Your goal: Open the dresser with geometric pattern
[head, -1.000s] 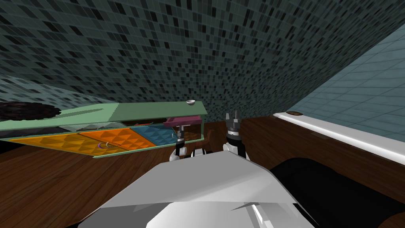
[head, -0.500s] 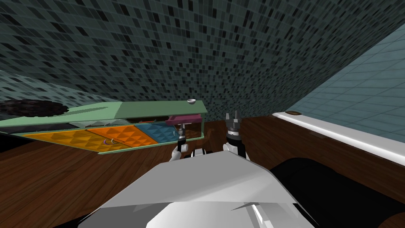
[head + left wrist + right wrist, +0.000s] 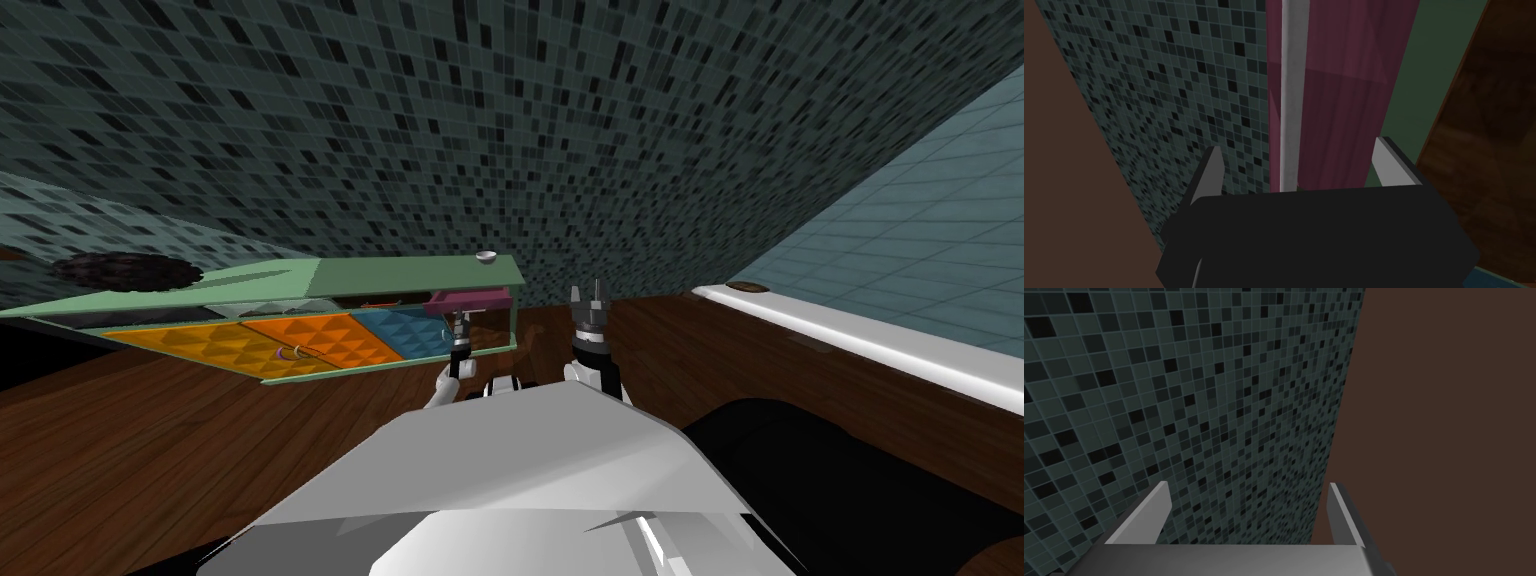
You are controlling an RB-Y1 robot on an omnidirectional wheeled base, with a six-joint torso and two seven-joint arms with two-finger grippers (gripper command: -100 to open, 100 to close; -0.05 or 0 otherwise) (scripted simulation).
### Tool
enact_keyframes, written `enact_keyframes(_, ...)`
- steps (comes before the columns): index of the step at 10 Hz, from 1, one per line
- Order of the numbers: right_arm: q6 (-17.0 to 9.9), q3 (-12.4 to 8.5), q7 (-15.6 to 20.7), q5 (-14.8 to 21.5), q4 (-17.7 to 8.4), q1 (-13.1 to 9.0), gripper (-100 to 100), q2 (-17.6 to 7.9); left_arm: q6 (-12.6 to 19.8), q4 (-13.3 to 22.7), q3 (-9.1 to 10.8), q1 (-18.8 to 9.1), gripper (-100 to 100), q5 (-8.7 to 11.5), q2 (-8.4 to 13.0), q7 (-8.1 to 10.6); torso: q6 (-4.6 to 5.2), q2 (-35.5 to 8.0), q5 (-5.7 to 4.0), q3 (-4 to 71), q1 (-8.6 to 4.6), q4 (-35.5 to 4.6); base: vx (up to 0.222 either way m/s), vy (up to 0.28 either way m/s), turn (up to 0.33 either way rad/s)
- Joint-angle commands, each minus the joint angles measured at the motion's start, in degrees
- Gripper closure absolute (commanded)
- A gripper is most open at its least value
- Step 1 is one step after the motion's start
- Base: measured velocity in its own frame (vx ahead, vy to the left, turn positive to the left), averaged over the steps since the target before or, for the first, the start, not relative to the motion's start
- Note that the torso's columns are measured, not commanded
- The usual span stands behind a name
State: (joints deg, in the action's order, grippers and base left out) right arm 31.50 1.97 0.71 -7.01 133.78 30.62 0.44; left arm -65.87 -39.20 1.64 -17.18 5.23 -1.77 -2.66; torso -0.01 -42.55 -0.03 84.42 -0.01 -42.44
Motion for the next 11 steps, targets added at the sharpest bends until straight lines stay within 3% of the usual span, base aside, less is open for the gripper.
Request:
enact_keyframes(1, 0.00, 0.00, 0.00, 0.00, 0.00, 0.00, 0, 0.00, 2.74, 0.14, 0.46, -3.06, -100, 0.26, -0.06, -0.26, 0.03, -0.01, -0.04, 0.00, -0.06, -0.12, -0.081, 0.005, 0.012)
enact_keyframes(4, 0.00, 0.00, 0.00, 0.00, 0.00, 0.01, 0, 0.00, 3.84, -0.15, 0.58, -3.93, -100, 0.33, -0.07, -0.34, -0.02, -0.29, -0.16, -0.19, -0.18, -0.42, -0.031, 0.005, 0.017)
enact_keyframes(8, 0.00, 0.00, 0.00, 0.00, 0.00, 0.01, 0, 0.00, 8.23, -1.29, 1.08, -7.43, -100, 0.60, -0.14, -0.62, -0.05, -0.63, -0.19, -0.39, -0.16, -0.68, -0.047, 0.000, 0.035)
enact_keyframes(11, 0.00, 0.00, 0.00, 0.00, 0.00, 0.01, 0, 0.00, 9.05, -0.49, 1.04, -6.23, -100, 0.60, -0.22, -0.62, -0.07, -0.75, -0.24, -0.47, -0.23, -0.87, -0.016, 0.003, -0.002)
